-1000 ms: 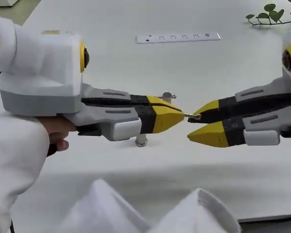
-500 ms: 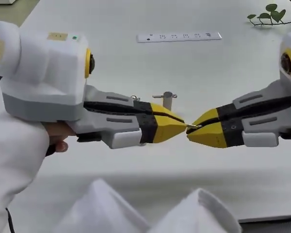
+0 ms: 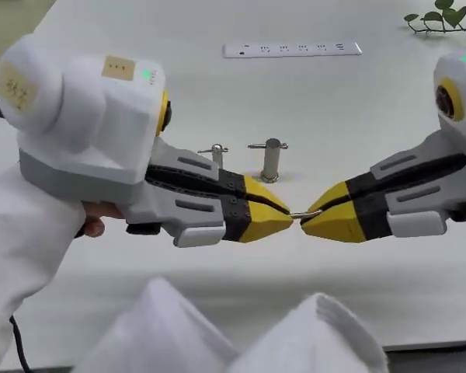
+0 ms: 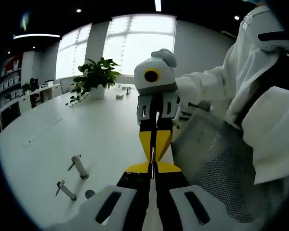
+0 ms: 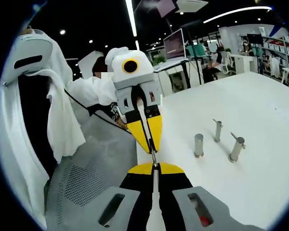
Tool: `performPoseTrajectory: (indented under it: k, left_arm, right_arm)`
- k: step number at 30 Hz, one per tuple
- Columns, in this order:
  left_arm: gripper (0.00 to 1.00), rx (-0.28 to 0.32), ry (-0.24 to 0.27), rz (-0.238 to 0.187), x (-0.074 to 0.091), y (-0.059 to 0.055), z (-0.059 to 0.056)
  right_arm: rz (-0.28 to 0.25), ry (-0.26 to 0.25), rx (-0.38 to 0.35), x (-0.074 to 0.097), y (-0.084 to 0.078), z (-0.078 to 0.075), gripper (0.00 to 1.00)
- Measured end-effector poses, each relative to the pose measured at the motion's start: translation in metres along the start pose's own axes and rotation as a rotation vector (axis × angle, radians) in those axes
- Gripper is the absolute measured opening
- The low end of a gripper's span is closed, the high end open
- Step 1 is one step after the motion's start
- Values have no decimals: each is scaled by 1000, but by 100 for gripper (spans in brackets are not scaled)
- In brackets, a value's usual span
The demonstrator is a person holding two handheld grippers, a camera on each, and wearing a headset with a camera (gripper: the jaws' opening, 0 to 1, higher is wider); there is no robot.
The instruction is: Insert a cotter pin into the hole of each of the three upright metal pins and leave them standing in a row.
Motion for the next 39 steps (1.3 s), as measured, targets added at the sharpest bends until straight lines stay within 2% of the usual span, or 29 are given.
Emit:
performPoseTrajectory:
  k: [1, 2, 5, 12, 15, 17, 18, 21, 22, 24, 26, 33, 39]
  left_arm:
    - [0, 12, 0, -2, 0, -1, 1]
    - [0, 53, 5, -3, 0, -2, 2]
    - [0, 1, 20, -6, 2, -2, 6]
    - [4, 32, 55, 8, 7, -7, 19]
    - [13, 49, 106, 26, 13, -14, 31]
    - [19, 66, 178, 47, 20, -21, 45]
    - [21, 61, 216, 42, 23, -23, 52]
    - [25, 92, 306, 53, 33, -31, 70]
    - [25, 119, 336, 66, 37, -36, 76]
    - [27, 126, 360, 99, 40, -46, 84]
    - [27, 130, 347, 124, 41, -53, 85]
    - [25, 124, 308, 178, 34, -67, 87]
    - [21, 125, 284, 177, 26, -68, 89]
  right_arm:
    - [1, -1, 1, 0, 0, 0, 0]
    - [-5, -7, 9, 0, 1, -1, 0]
    - [-27, -23, 14, 0, 3, -6, 0]
    - [-45, -45, 24, -4, 5, -14, 0]
    - [-26, -91, 26, -4, 1, -28, 0]
    - [-32, -114, 33, -4, 2, -35, 0]
    - [-34, -121, 35, -4, 3, -38, 0]
    - [-32, -161, 52, -5, 4, -50, 0]
    - [-23, -170, 59, -6, 3, -55, 0]
    - [0, -179, 78, -9, 1, -62, 0]
    - [23, -180, 81, -12, -2, -67, 0]
    - [41, -181, 94, -20, 0, -82, 0]
    - [69, -175, 107, -26, -1, -92, 0]
Point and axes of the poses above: the centre of the closed fingertips' face, and the gripper's own axes: x roughly backward along the fingers, z roughly to its left, y roughly out of its top, the point moved 1 cm from there along x, roughly backward along the fingers, and after that the axes turned 6 degrees about -x, right-handed, at the moved point
